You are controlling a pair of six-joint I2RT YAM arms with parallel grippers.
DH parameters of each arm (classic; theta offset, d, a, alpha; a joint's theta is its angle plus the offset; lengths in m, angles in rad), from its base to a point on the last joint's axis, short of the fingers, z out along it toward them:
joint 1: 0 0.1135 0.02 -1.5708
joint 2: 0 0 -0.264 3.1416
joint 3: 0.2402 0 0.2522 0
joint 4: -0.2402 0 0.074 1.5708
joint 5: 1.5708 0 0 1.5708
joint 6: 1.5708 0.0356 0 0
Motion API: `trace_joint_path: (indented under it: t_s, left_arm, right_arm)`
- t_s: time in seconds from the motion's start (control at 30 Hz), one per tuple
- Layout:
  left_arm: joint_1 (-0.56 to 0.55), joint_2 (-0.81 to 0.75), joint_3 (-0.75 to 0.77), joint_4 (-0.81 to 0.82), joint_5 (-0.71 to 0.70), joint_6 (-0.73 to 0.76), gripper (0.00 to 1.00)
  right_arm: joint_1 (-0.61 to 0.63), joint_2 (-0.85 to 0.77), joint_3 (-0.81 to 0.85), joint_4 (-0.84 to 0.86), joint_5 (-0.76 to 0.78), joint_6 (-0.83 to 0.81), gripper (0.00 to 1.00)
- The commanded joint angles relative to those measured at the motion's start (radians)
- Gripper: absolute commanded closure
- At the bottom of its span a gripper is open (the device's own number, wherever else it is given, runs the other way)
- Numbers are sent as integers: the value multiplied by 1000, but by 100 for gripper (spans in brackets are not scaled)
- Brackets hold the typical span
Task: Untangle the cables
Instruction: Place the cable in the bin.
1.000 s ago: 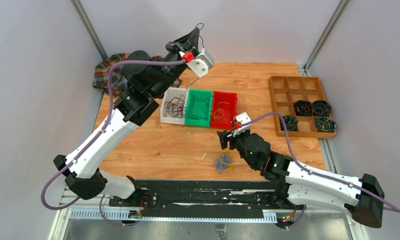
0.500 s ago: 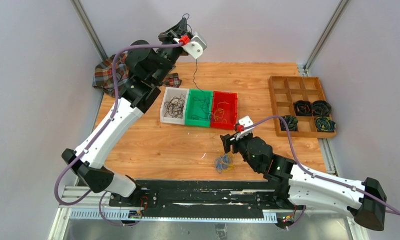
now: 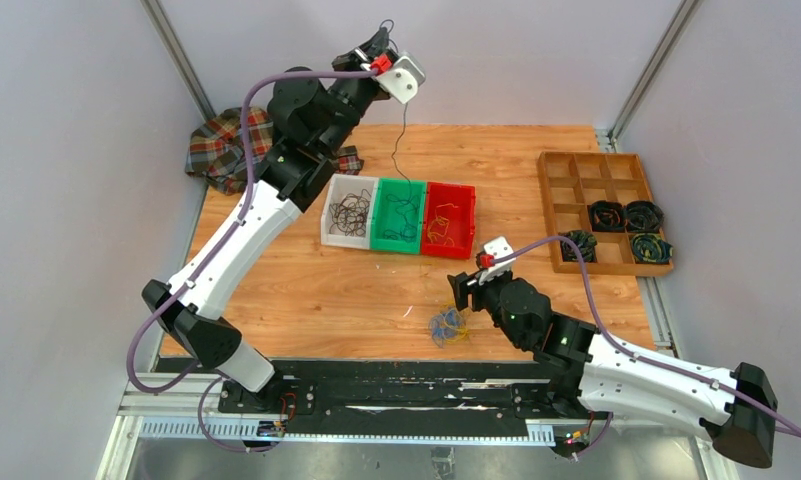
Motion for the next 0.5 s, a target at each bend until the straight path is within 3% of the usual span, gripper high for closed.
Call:
trace_joint_path:
  t_s: [0.0, 0.17, 0.47]
  left_arm:
    - [6, -16, 88, 62, 41, -74, 99]
    - [6, -22, 86, 60, 53, -73, 99]
    - [6, -43, -99, -46, 69, 19, 99]
  right_arm:
    - [-19, 1, -13, -11, 10, 28, 35]
    - [-22, 11, -13, -1, 7, 29, 35]
    - [-31, -19, -20, -12, 16, 27, 35]
